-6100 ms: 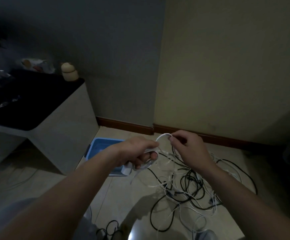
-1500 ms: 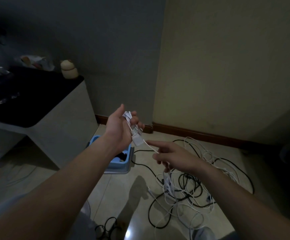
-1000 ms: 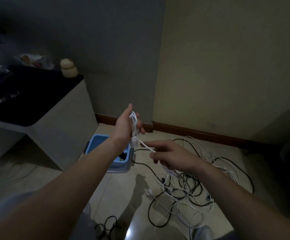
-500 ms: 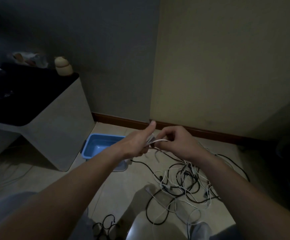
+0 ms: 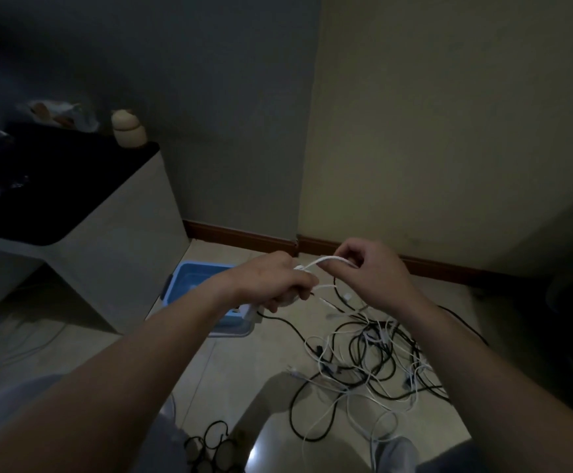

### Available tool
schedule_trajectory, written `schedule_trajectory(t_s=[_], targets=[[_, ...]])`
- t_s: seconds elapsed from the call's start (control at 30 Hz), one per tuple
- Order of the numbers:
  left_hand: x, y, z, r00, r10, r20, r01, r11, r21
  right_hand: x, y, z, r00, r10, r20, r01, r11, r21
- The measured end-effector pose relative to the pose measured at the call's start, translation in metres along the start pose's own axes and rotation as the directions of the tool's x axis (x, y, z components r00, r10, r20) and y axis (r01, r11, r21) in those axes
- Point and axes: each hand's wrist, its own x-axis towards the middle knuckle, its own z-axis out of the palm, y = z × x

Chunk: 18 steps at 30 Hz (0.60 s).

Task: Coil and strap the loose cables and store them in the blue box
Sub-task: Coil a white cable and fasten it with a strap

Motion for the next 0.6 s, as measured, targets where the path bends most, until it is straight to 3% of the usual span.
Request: schedule_trajectory(t_s=[0.07, 0.13, 0.3, 0.47, 0.53, 0.6], targets=[[-0.001, 0.001, -0.001, 0.999, 0.034, 0.011, -0.032, 0.993, -0.116, 0.002, 0.003, 0.000, 0.999, 0.027, 0.045, -0.021, 0.990, -0.137], [-0.002, 0.001, -0.004, 0.996, 0.086, 0.001, -0.084, 0.969, -0.233, 0.003, 0.008, 0.001, 0.995, 0.047, 0.084, -0.033, 0.986, -0.165], [-0.008, 0.000, -0.024, 0.987, 0.143, -0.075, -0.161, 0.814, -0.558, 0.010, 0.028, -0.010, 0.994, 0.101, 0.049, -0.105, 0.990, 0.098], [-0.009, -0.006, -0.037, 0.991, 0.119, -0.069, -0.130, 0.652, -0.747, 0.008, 0.026, -0.010, 0.984, 0.154, 0.088, -0.177, 0.855, 0.487], [-0.008, -0.007, -0.037, 0.990, 0.127, -0.063, -0.127, 0.595, -0.794, 0.010, 0.025, -0.006, 0.978, 0.190, 0.086, -0.206, 0.811, 0.547], [-0.009, -0.006, -0.034, 0.988, 0.144, -0.046, -0.120, 0.557, -0.822, 0.011, 0.026, -0.001, 0.974, 0.214, 0.068, -0.221, 0.865, 0.450]])
